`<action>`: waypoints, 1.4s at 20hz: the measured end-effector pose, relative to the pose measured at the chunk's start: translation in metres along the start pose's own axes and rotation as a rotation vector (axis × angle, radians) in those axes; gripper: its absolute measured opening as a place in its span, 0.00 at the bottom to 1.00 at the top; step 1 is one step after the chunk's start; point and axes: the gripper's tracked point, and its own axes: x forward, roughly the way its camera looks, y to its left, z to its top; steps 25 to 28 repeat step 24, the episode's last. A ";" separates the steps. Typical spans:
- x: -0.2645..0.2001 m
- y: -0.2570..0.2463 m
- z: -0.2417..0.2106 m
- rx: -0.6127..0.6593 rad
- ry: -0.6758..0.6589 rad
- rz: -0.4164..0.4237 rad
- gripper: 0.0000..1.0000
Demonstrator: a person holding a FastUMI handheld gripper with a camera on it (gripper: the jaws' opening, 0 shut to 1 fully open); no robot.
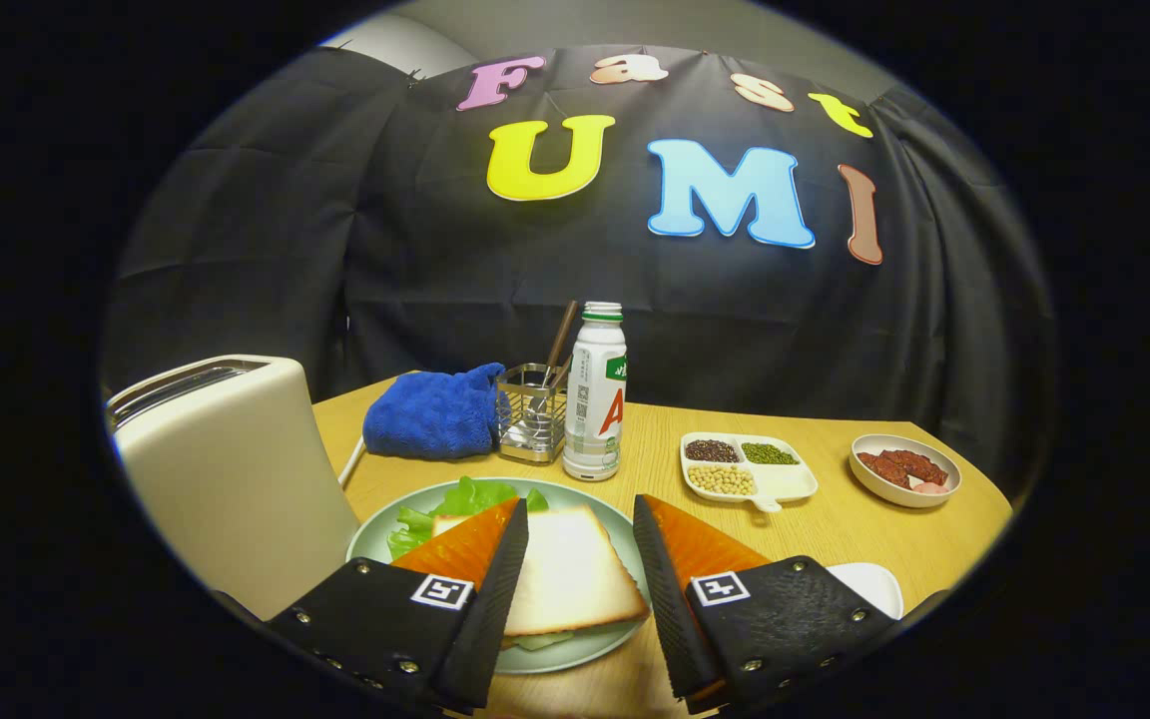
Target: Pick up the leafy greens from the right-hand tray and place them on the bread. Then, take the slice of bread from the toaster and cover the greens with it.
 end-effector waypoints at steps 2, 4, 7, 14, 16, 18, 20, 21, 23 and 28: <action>-0.004 -0.001 0.006 0.007 -0.016 0.005 0.67; -0.013 -0.004 0.017 0.008 -0.048 0.007 0.67; -0.032 -0.021 0.031 -0.009 -0.096 -0.018 0.67; -0.077 -0.082 0.036 0.026 -0.137 -0.049 0.66; -0.091 -0.108 0.034 0.011 -0.140 -0.075 0.67; -0.106 -0.136 0.034 0.017 -0.159 -0.103 0.67; -0.118 -0.163 0.030 0.019 -0.165 -0.136 0.67; -0.123 -0.173 0.028 0.021 -0.159 -0.141 0.67; -0.130 -0.194 0.023 0.023 -0.153 -0.152 0.67; -0.133 -0.206 0.021 0.018 -0.154 -0.165 0.67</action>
